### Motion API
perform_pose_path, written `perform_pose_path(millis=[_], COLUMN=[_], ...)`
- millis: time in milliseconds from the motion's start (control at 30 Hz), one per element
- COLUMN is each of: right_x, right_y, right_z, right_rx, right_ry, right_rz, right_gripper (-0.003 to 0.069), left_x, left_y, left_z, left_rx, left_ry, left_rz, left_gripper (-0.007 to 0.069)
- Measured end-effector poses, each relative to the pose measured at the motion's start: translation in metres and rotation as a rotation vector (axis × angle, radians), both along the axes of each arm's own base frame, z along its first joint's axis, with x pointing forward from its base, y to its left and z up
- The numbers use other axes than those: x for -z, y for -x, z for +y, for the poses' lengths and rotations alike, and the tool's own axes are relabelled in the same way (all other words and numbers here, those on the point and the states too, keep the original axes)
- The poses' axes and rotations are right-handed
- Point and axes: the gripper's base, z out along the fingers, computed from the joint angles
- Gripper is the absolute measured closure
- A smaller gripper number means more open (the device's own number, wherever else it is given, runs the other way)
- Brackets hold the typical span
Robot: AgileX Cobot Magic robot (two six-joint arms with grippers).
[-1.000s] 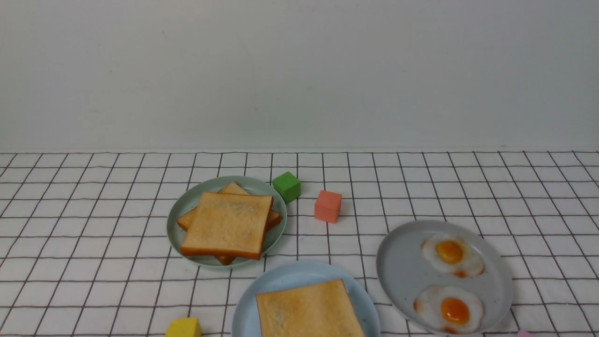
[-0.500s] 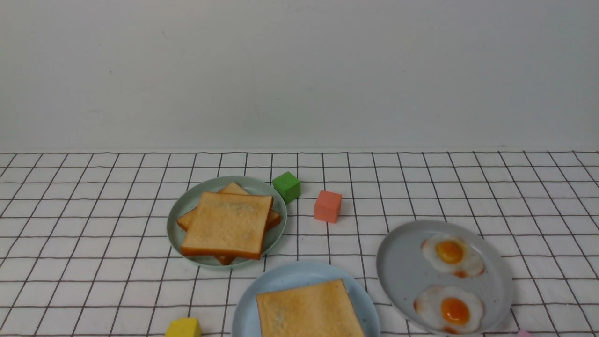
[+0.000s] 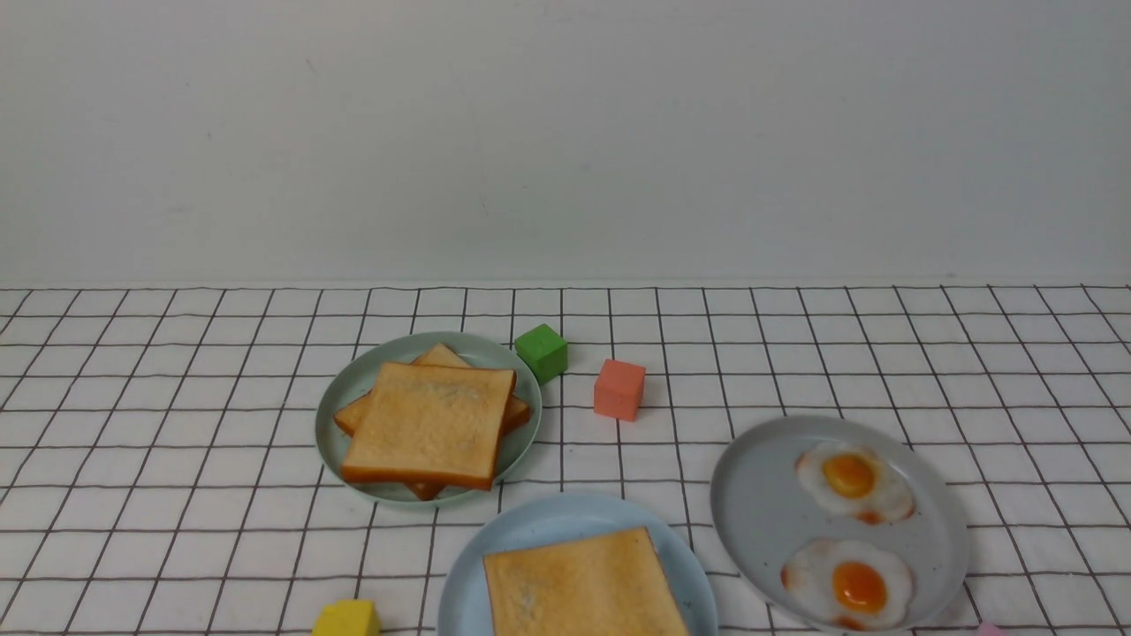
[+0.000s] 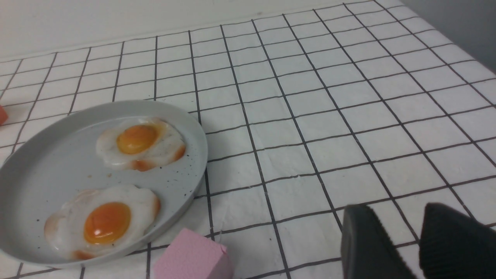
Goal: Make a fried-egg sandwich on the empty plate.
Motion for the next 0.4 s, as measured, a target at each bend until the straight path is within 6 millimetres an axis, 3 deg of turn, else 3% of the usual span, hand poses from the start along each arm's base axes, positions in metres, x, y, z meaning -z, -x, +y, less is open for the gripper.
perform_pose_path(millis=[400], right_x=[0.0], right_y=[0.0], right_z=[0.0], right_rx=[0.0], right_ry=[0.0], right_rz=[0.0], right_gripper=[0.0421], left_x=[0.0], left_y=[0.0], left_z=[0.0], left_rx=[0.0], left_ry=[0.0], left_rz=[0.0], left_gripper=[0.0514])
